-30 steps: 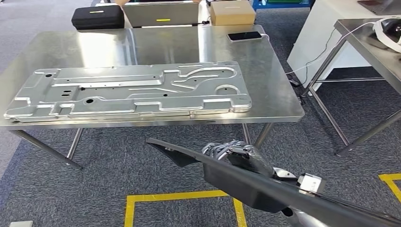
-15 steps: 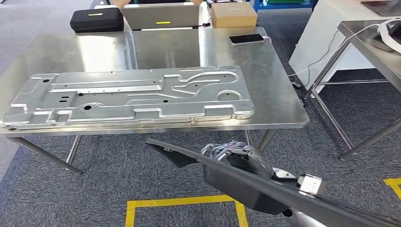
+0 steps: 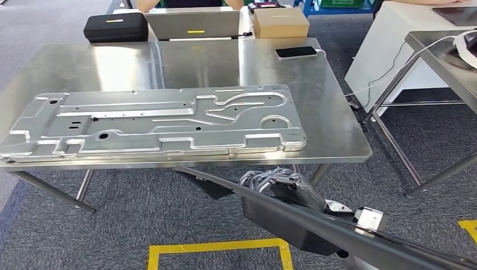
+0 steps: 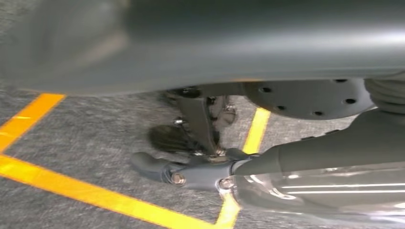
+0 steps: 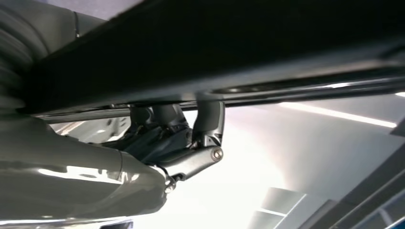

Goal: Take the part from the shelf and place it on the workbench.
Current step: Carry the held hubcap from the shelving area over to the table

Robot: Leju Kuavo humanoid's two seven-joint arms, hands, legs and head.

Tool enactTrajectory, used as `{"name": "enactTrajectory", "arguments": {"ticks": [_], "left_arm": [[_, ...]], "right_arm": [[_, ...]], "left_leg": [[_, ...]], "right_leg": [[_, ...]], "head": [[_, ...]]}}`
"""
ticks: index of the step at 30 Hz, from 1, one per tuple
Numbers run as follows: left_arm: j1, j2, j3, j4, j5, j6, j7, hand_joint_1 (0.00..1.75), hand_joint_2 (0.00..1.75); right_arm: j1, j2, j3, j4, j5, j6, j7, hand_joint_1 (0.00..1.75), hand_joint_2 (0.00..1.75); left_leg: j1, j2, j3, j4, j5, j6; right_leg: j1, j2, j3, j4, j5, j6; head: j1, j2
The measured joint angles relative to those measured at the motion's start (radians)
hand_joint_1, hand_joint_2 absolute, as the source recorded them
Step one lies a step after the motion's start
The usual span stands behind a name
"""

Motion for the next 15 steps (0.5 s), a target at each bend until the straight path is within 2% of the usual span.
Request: {"name": "enactTrajectory", "arguments": {"ticks": [2,4,6,7,8,9,11,12,13,15], "left_arm": [[-0.001,0.0,0.0,0.0,0.0,0.0,-0.001,0.0,0.0],[-0.002,0.0,0.0,0.0,0.0,0.0,-0.002,0.0,0.0],[-0.002,0.0,0.0,0.0,0.0,0.001,-0.002,0.0,0.0],[0.0,0.0,0.0,0.0,0.0,0.002,-0.001,0.0,0.0],[0.002,0.0,0.0,0.0,0.0,0.002,0.0,0.0,0.0],[0.004,0.0,0.0,0.0,0.0,0.003,0.0,0.0,0.0],[0.006,0.0,0.0,0.0,0.0,0.003,0.001,0.0,0.0],[0.005,0.0,0.0,0.0,0.0,0.003,0.002,0.0,0.0],[0.005,0.0,0.0,0.0,0.0,0.003,0.002,0.0,0.0],[0.004,0.0,0.001,0.0,0.0,0.003,0.003,0.0,0.0]], "right_arm": [[0.001,0.001,0.0,-0.001,0.0,0.0,0.0,1.75,1.75],[0.0,0.002,0.0,-0.001,0.0,0.0,0.0,1.75,1.75],[0.001,0.003,0.0,-0.001,0.0,0.0,0.0,1.75,1.75],[0.003,0.004,0.0,-0.001,0.0,0.0,0.0,1.75,1.75],[0.005,0.004,0.0,-0.001,0.0,0.0,0.0,1.75,1.75],[0.006,0.004,0.0,-0.001,0.0,0.0,0.0,1.75,1.75],[0.007,0.006,0.0,-0.001,0.0,0.0,0.0,1.75,1.75],[0.006,0.007,0.0,0.0,0.0,0.0,0.0,1.75,1.75],[0.006,0.008,0.0,0.0,0.0,0.0,0.001,1.75,1.75],[0.004,0.012,0.001,0.0,0.0,0.0,0.002,1.75,1.75]], "left_leg": [[0.0,0.0,0.001,0.004,-0.009,-0.007],[0.002,0.0,-0.028,0.067,-0.042,-0.016],[0.005,0.0,-0.102,0.2,-0.091,-0.023],[0.006,0.0,-0.14,0.258,-0.103,-0.024],[0.006,0.0,-0.165,0.287,-0.096,-0.024],[0.005,0.0,-0.171,0.276,-0.067,-0.022],[0.002,-0.001,-0.141,0.168,0.026,-0.01],[-0.001,-0.002,-0.123,0.116,0.061,-0.002],[-0.005,-0.002,-0.109,0.077,0.079,0.004],[-0.012,-0.003,-0.1,0.048,0.074,0.013]], "right_leg": [[-0.004,0.0,0.004,-0.002,-0.004,-0.011],[-0.009,-0.003,0.011,-0.004,-0.009,-0.022],[-0.009,-0.005,0.017,-0.004,-0.017,-0.028],[-0.008,-0.004,0.021,-0.004,-0.021,-0.029],[-0.008,-0.003,0.027,-0.004,-0.026,-0.03],[-0.007,-0.002,0.035,-0.004,-0.031,-0.03],[-0.006,0.0,0.057,-0.005,-0.044,-0.028],[-0.006,0.0,0.066,-0.007,-0.05,-0.026],[-0.006,0.001,0.07,-0.009,-0.054,-0.021],[-0.008,0.002,0.068,-0.014,-0.056,-0.012]], "head": [[0.0,0.0],[0.0,0.0],[-0.001,0.0],[-0.001,0.0],[-0.001,0.0],[-0.001,0.0],[-0.001,0.0],[0.0,0.0],[0.0,0.0],[0.0,0.0]]}}
